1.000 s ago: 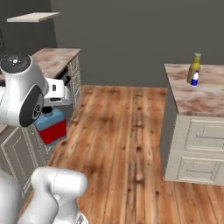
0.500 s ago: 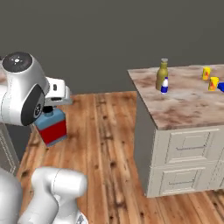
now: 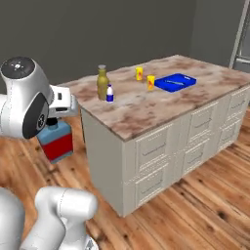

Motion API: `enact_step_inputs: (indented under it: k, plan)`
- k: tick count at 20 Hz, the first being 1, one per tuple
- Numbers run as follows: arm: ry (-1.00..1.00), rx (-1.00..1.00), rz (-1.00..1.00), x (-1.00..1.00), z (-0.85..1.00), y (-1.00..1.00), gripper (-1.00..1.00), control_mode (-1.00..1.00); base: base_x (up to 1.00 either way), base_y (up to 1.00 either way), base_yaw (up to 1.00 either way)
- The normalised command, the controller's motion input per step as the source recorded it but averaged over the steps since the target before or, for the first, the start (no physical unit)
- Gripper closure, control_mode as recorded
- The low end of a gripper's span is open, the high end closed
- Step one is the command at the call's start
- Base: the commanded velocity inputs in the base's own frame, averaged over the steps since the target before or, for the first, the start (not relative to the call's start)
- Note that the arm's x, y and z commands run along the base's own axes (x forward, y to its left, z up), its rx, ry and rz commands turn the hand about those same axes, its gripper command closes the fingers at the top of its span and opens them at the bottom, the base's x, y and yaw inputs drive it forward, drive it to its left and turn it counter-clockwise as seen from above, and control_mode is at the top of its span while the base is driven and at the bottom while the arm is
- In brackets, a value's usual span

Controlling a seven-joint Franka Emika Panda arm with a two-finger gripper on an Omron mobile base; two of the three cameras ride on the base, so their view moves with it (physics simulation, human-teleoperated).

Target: Place the drinks on the dining counter in a tight cluster.

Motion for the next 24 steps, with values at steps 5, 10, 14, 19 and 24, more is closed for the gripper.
enact_step_inputs:
  k: [5,10,14,19,24]
  plan:
    - [0.0,0.0,0.0,0.0,0.0,0.0,1.0,1.0,0.34,0.41,-0.87]
    - [0.0,0.0,0.0,0.0,0.0,0.0,1.0,1.0,0.87,0.97,-0.42]
    - [0.0,0.0,0.0,0.0,0.0,0.0,1.0,1.0,0.79,1.0,-0.18]
    - [0.0,0.0,0.0,0.0,0.0,0.0,1.0,1.0,0.98,0.87,-0.19]
    - [0.0,0.0,0.0,0.0,0.0,0.0,1.0,1.0,0.97,0.55,-0.46]
